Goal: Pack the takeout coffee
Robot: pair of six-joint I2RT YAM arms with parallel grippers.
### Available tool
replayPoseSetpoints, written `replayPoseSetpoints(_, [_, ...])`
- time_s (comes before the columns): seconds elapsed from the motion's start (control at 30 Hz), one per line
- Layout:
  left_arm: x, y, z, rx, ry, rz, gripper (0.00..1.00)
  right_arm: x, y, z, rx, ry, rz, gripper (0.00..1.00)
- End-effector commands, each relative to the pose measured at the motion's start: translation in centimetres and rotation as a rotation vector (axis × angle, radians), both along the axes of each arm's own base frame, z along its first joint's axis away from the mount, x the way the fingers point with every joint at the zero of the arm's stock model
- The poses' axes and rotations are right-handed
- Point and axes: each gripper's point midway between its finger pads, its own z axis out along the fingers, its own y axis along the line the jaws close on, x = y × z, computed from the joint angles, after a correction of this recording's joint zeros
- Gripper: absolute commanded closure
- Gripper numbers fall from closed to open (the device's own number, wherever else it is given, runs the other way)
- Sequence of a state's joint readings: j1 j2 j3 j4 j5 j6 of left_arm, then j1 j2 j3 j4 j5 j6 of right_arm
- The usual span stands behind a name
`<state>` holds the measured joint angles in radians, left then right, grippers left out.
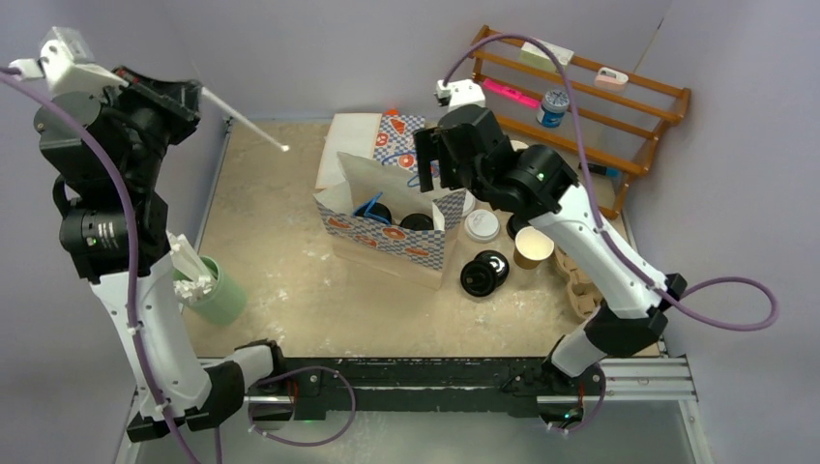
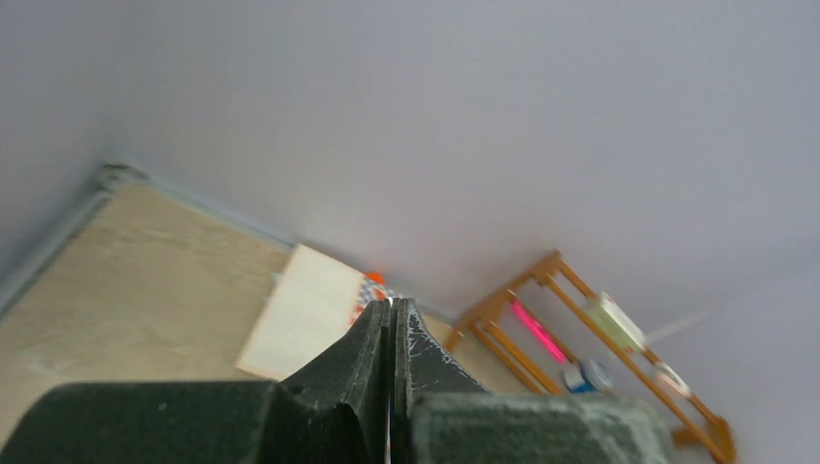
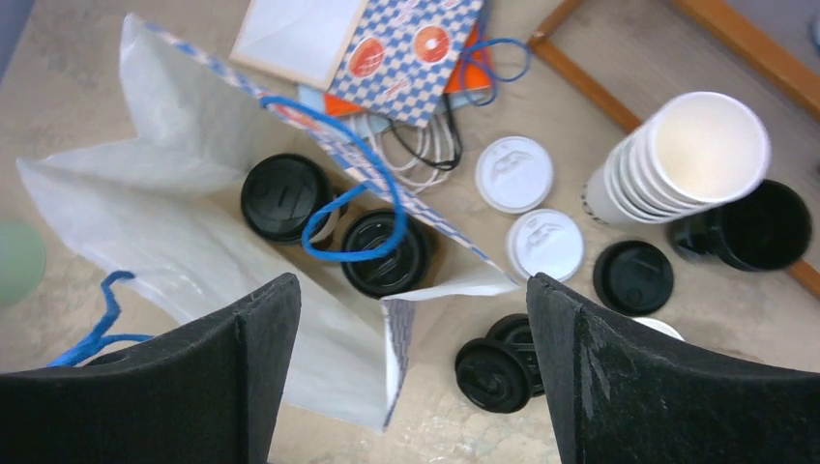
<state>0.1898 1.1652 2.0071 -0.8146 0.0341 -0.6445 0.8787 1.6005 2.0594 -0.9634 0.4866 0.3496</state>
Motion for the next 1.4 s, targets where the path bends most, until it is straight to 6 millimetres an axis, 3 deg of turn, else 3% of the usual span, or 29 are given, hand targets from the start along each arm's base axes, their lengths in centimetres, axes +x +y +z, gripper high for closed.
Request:
replayPoseSetpoints(0.0, [1.1,-6.2,1.6,-0.124,-0.061,-0.367,1.0,0.5,-3.8,3.0,0.058,-0.127,-0.203,0.13])
replayPoseSetpoints(0.17, [1.4,-8.7,0.1,-0.22,-0.013,-0.527,1.0,0.2,-5.0,3.0,0.065,-0.147,-0.239,0.13])
replayPoseSetpoints(0.57, [2.7,-10.4,-3.9,-0.344,0.025,-0.558,1.0,-0.6,-5.4,3.6,0.107,-0.162,-0.215,0.14])
replayPoseSetpoints(0.7, [3.3,-13.3,-5.8,-0.367,0.054,-0.596,1.0,-0.7,-5.4,3.7,0.109,-0.162,-0.205,0.13])
replayPoseSetpoints(0.9, [3.9,-15.7,-7.8,-0.417,0.078,-0.63,1.0,-0.8,-5.3,3.5,0.105,-0.155,-0.197,0.14])
replayPoseSetpoints(1.17, [3.1,-22.7,-10.3,-0.465,0.156,-0.742,0.99,-0.6,-4.6,3.2,0.109,-0.145,-0.186,0.13])
replayPoseSetpoints(1.2, [3.0,-22.8,-10.7,-0.471,0.168,-0.743,0.84,-0.5,-4.6,3.2,0.108,-0.144,-0.189,0.13])
replayPoseSetpoints(1.27, [3.3,-21.7,-11.5,-0.427,0.204,-0.668,0.44,-0.5,-4.5,3.1,0.107,-0.14,-0.188,0.13])
replayPoseSetpoints(1.3, [3.3,-20.5,-12.7,-0.373,0.258,-0.599,0.35,-0.5,-4.5,3.1,0.106,-0.138,-0.187,0.13])
replayPoseSetpoints(1.37, [3.2,-18.3,-14.2,-0.251,0.333,-0.495,0.27,-0.5,-4.3,3.0,0.108,-0.135,-0.184,0.12])
